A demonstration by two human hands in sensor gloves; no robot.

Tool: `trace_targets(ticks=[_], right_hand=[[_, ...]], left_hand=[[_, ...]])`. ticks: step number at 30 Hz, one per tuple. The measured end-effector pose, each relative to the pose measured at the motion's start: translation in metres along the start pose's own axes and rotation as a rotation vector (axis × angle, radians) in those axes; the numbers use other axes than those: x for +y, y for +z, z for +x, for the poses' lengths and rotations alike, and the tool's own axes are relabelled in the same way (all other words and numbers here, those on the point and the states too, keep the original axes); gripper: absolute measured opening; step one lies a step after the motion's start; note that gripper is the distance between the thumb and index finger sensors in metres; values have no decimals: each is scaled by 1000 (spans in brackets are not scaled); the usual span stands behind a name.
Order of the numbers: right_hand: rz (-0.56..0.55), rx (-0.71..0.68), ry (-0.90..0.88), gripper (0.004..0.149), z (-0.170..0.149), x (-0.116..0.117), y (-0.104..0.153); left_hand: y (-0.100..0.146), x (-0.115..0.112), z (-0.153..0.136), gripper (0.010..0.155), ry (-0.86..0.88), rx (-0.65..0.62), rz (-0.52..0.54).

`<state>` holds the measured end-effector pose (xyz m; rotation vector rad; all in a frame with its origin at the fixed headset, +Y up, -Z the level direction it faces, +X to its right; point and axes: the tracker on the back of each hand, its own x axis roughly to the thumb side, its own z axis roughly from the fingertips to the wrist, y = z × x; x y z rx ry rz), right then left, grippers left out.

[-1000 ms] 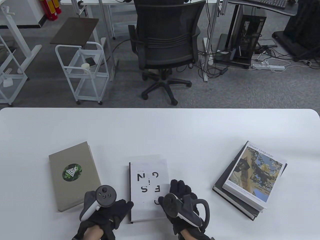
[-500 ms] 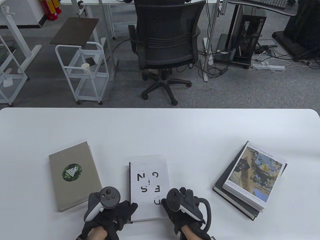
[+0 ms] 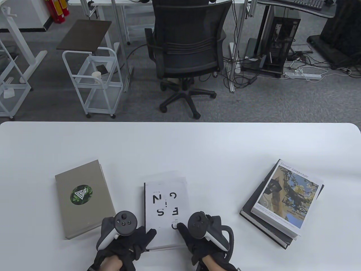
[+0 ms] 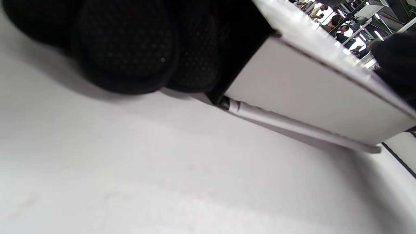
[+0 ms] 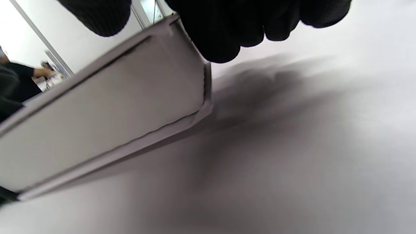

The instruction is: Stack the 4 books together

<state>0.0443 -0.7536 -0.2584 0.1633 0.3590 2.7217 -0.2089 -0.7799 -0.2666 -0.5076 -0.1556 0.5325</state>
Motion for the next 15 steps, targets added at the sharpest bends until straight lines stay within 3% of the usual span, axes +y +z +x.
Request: trace_targets(ticks=[15], right_hand=[[34, -35, -248, 65, -3, -4, 2]], left_hand=[[1, 1, -3, 83, 26, -2, -25]])
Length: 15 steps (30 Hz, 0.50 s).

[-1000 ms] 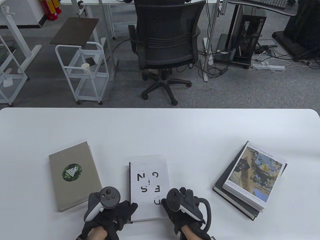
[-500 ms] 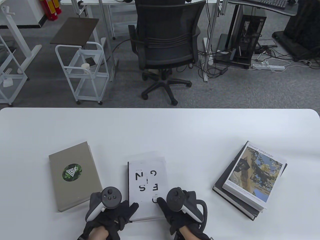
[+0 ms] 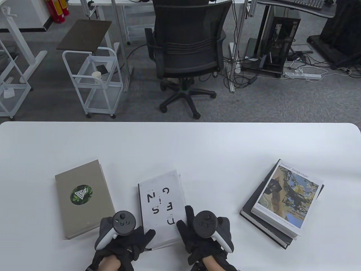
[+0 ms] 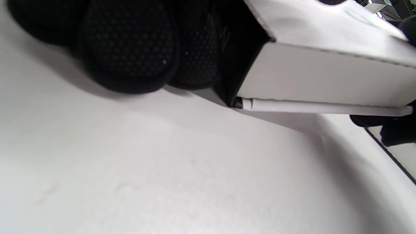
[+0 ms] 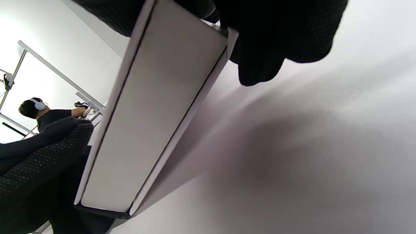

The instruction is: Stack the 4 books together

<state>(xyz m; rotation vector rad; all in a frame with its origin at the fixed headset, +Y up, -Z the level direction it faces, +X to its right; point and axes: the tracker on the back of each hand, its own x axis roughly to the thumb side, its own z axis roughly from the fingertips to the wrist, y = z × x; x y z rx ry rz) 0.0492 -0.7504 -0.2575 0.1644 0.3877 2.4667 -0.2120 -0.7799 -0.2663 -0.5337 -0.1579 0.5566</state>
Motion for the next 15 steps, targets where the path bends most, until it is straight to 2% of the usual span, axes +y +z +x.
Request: trace_targets(ticks=[7, 15], right_hand=[[35, 2, -13, 66, -2, -1, -2], [-12, 15, -94, 66, -10, -13, -1]], left_hand=[[0, 2, -2, 82, 25, -12, -12], [-1, 7, -7, 83, 82, -22, -21]])
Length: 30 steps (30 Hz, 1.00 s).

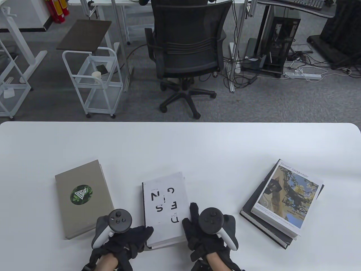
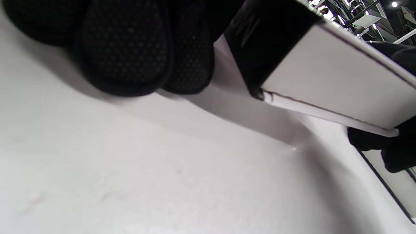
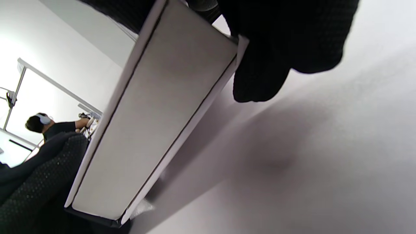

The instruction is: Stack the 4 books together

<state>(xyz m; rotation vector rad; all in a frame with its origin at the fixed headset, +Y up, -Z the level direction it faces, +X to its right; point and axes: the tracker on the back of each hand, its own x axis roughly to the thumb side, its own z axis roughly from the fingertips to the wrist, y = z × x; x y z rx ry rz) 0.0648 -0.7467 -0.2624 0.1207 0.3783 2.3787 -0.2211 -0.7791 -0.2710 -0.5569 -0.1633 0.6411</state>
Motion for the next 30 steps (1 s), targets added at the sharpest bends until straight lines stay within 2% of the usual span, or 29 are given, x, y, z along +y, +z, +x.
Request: trace_targets(ticks=[4, 8, 15, 18, 22, 25, 30], right_hand=[[-49, 15, -33, 64, -4, -15, 2], [-132, 35, -4, 64, -7, -43, 8], [-366, 108, -88, 64, -32, -118, 39], [-460, 179, -150, 63, -54, -153, 60], [-596, 294, -221, 63, -90, -186, 87], [-667, 373, -252, 63, -113, -198, 103], [-709, 470, -290, 62, -140, -206, 119]], left_hand=[[8, 9, 3, 82, -8, -26, 57], [13, 16, 4, 82, 23, -45, 85], [12, 12, 5, 81, -8, -26, 50], [12, 11, 5, 81, 6, -26, 29], [12, 10, 7, 81, -10, -45, 28], [13, 9, 8, 81, -11, -48, 24], [12, 8, 8, 81, -13, -47, 12]])
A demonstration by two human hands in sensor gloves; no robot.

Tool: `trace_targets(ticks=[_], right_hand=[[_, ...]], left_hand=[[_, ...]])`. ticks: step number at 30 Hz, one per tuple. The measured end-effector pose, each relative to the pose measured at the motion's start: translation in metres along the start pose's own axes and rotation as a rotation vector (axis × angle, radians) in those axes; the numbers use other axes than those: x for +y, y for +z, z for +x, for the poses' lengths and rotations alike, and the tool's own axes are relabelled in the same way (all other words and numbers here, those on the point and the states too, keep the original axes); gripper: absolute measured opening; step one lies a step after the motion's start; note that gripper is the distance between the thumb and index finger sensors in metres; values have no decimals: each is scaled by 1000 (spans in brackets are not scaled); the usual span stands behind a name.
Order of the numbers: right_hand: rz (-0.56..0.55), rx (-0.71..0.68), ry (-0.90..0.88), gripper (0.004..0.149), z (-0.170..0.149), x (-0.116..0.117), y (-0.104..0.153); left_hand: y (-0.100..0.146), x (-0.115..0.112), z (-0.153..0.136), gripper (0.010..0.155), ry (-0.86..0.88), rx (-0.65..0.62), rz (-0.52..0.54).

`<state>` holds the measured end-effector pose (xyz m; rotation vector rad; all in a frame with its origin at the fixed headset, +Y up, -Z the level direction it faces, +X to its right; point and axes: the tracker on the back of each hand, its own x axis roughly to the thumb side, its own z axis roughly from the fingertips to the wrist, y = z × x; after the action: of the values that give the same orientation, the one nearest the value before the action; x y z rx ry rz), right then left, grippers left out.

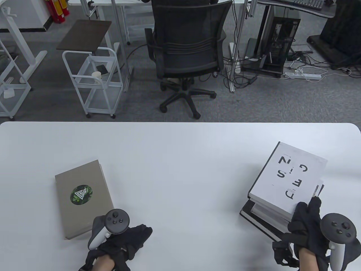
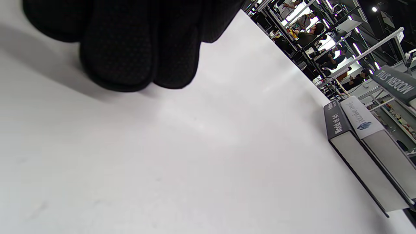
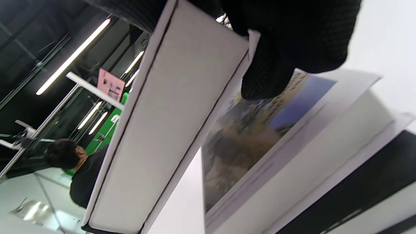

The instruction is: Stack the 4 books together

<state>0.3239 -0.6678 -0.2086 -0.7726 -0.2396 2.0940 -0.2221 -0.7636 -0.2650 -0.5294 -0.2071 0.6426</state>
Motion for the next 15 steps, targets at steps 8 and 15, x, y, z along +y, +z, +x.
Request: trace_targets(ticks=[8, 15], right_hand=[[11, 78, 21, 62, -15, -7, -3], [14, 113, 85, 62, -16, -4, -5]], left_hand=[[3, 2, 0, 81, 11, 1, 11], [3, 2, 0, 81, 10, 3, 7]])
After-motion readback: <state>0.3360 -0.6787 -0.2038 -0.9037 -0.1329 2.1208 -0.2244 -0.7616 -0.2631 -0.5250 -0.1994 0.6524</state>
